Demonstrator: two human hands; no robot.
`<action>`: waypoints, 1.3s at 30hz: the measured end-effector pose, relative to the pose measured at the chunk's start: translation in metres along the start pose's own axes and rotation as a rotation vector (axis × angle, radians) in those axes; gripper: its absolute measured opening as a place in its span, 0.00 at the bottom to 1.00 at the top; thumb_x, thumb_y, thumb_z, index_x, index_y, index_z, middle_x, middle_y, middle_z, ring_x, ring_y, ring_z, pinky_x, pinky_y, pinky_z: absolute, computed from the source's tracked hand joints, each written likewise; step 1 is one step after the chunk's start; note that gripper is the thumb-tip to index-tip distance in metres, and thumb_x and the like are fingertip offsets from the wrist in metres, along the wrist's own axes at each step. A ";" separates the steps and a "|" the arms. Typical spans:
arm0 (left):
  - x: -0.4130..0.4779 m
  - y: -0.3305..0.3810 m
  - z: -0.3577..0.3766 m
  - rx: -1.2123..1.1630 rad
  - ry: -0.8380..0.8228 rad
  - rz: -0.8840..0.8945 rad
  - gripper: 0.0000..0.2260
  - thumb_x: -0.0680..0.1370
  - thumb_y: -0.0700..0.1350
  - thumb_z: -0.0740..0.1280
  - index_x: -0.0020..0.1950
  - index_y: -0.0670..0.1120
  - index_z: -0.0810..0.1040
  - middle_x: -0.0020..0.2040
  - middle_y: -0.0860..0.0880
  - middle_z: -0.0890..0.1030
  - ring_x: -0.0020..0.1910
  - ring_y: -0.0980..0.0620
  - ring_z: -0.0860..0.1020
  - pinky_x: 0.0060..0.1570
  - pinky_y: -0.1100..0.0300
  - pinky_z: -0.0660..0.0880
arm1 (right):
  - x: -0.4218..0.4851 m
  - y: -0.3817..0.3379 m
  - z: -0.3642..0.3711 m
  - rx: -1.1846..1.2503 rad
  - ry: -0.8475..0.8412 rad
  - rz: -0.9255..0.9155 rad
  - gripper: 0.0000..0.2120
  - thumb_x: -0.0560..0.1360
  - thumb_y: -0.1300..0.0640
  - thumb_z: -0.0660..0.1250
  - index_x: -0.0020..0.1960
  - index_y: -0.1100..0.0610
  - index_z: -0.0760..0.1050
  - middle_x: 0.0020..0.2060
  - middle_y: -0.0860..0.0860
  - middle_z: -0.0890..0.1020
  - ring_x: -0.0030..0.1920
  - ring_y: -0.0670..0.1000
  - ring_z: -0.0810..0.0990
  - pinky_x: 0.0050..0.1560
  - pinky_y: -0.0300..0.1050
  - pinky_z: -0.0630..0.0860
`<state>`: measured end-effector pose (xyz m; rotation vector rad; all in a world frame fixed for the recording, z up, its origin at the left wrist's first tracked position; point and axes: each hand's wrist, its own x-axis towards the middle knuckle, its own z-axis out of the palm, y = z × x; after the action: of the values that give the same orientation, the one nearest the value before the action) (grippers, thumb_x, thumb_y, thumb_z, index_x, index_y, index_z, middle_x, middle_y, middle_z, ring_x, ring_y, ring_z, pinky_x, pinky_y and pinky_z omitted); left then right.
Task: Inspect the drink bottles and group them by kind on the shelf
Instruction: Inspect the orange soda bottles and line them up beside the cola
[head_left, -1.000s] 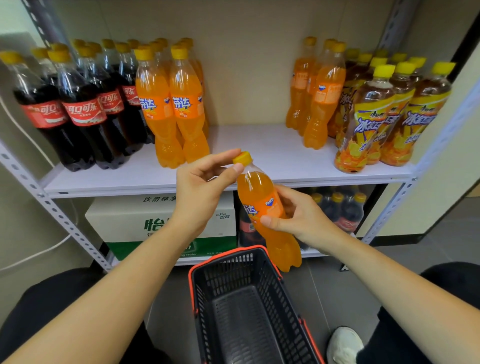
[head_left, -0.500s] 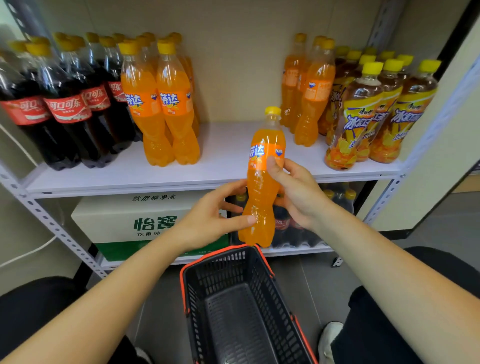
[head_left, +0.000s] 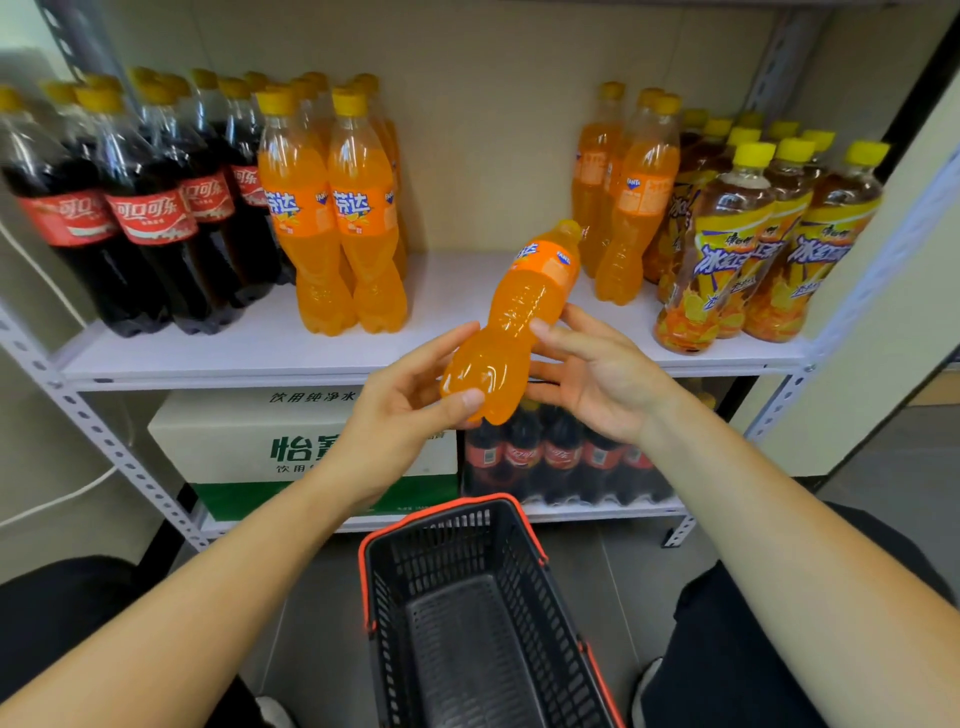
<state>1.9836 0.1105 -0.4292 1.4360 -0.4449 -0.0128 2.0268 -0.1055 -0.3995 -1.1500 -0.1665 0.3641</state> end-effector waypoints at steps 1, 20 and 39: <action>0.001 0.002 0.002 -0.003 0.014 0.008 0.27 0.74 0.43 0.70 0.73 0.52 0.72 0.59 0.57 0.84 0.54 0.55 0.82 0.47 0.59 0.81 | 0.000 0.002 0.003 0.002 -0.003 0.007 0.28 0.75 0.55 0.72 0.73 0.56 0.69 0.63 0.60 0.82 0.58 0.60 0.84 0.50 0.53 0.83; 0.006 0.019 -0.002 0.493 0.113 0.459 0.32 0.73 0.42 0.78 0.75 0.44 0.72 0.65 0.46 0.75 0.63 0.52 0.77 0.54 0.59 0.80 | 0.006 0.020 0.023 0.355 0.053 0.090 0.34 0.72 0.52 0.73 0.75 0.60 0.69 0.57 0.63 0.85 0.55 0.58 0.86 0.48 0.48 0.84; 0.005 0.022 -0.015 0.284 0.070 0.138 0.11 0.73 0.47 0.75 0.55 0.49 0.83 0.52 0.48 0.84 0.48 0.56 0.82 0.43 0.60 0.80 | 0.005 0.021 0.017 -0.055 -0.039 -0.021 0.30 0.77 0.55 0.70 0.76 0.57 0.65 0.60 0.58 0.83 0.58 0.59 0.84 0.52 0.54 0.82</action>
<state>1.9870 0.1270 -0.4078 1.6757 -0.5018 0.2181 2.0217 -0.0816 -0.4116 -1.1948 -0.2241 0.3654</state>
